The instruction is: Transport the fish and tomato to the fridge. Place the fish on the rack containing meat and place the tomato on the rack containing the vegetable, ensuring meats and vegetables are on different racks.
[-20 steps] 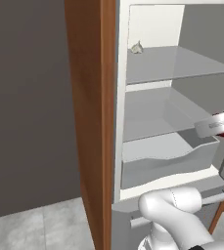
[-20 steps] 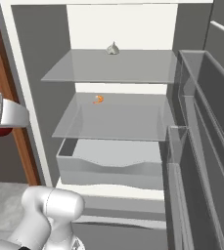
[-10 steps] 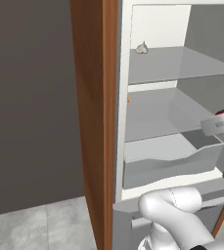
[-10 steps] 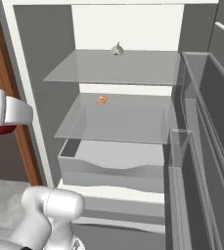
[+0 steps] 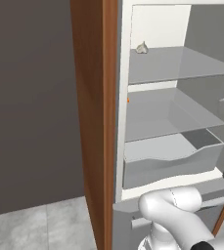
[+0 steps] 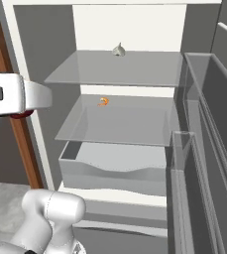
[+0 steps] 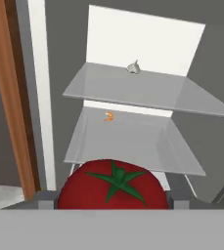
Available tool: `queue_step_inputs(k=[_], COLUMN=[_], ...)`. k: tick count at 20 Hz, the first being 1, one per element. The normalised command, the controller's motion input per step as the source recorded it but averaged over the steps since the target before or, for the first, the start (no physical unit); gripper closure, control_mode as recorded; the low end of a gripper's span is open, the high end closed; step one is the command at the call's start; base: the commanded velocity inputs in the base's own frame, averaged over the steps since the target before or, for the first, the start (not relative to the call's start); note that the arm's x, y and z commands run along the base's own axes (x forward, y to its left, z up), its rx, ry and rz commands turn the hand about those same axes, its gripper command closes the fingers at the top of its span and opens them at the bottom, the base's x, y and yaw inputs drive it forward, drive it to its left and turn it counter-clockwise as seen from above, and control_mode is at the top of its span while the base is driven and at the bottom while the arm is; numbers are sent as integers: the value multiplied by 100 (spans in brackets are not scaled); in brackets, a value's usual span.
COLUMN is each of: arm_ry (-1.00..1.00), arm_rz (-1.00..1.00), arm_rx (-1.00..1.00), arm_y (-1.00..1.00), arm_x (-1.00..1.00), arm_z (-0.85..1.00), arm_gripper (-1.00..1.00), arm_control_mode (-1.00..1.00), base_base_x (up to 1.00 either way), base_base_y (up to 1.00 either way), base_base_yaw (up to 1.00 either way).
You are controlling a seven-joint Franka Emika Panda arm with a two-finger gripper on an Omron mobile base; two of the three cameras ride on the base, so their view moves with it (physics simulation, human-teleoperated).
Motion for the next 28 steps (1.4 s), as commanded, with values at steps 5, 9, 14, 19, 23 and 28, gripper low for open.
queue_step_inputs(k=[5, 9, 14, 19, 23, 28], arm_ry=[-15, -16, -8, 3, 5, 0], arm_rz=[2, 5, 6, 5, 5, 2], arm_rx=[0, 0, 0, 0, 1, 2], arm_y=[-55, -15, 0, 0, -2, -11], arm_x=[34, 62, 65, 98, 100, 90], arm_z=[18, 0, 0, 0, -5, -38], arm_gripper=[100, 100, 100, 100, 100, 100], arm_control_mode=[-100, -100, -100, -100, -100, -100], base_base_x=[0, 0, 0, 0, 0, 0], base_base_y=[0, 0, 0, 0, 0, 0], base_base_yaw=[0, 0, 0, 0, 0, 0])
